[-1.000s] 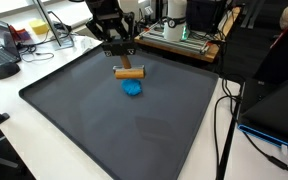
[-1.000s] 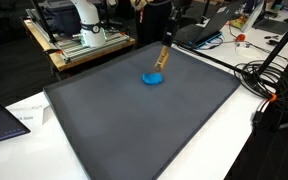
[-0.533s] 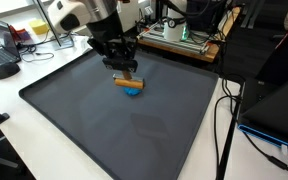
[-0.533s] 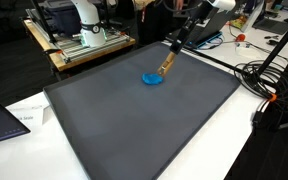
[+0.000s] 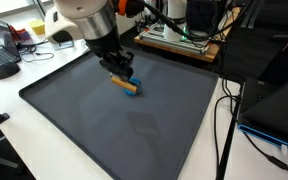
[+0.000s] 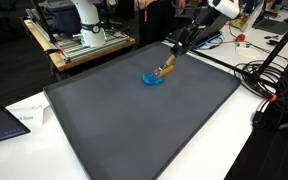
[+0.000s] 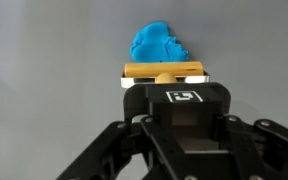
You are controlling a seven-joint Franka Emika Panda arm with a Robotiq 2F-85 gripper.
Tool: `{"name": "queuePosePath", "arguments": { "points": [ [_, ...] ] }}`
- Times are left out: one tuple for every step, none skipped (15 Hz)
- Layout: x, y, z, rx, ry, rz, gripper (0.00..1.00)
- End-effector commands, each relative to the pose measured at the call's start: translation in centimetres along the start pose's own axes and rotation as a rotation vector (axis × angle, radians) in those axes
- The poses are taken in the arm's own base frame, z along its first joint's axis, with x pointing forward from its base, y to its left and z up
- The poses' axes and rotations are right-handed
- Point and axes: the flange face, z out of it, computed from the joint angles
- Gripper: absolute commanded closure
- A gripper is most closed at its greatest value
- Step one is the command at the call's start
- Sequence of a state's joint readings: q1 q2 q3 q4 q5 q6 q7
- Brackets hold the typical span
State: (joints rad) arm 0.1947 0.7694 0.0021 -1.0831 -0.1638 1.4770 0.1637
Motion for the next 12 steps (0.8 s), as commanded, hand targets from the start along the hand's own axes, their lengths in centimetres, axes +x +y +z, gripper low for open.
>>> {"name": "queuePosePath", "arguments": {
  "points": [
    [0.3,-0.7,-0.8,-0.081,-0.026,0.099,0.78],
    [0.1,-1.1,-0.9,-0.102,-0.028,0.113,0.78],
    [0.0,-1.5,-1.1,-0.12,-0.02,0.123,0.78],
    [-0.1,-2.2,-1.4,-0.145,-0.006,0.126,0.78],
    [-0.2,-2.9,-1.6,-0.157,0.016,0.101,0.78],
    [-0.5,-3.6,-1.8,-0.179,0.03,0.101,0.78],
    [-0.8,-4.4,-1.9,-0.193,0.043,0.099,0.78],
    [-1.1,-5.2,-2.0,-0.205,0.053,0.093,0.78],
    [-1.3,-5.8,-2.2,-0.214,0.062,0.097,0.78],
    [-1.7,-6.7,-2.4,-0.228,0.082,0.09,0.78],
    [-2.0,-7.6,-2.7,-0.242,0.102,0.081,0.78],
    [-2.2,-8.4,-2.8,-0.252,0.118,0.074,0.78]
  ]
}}
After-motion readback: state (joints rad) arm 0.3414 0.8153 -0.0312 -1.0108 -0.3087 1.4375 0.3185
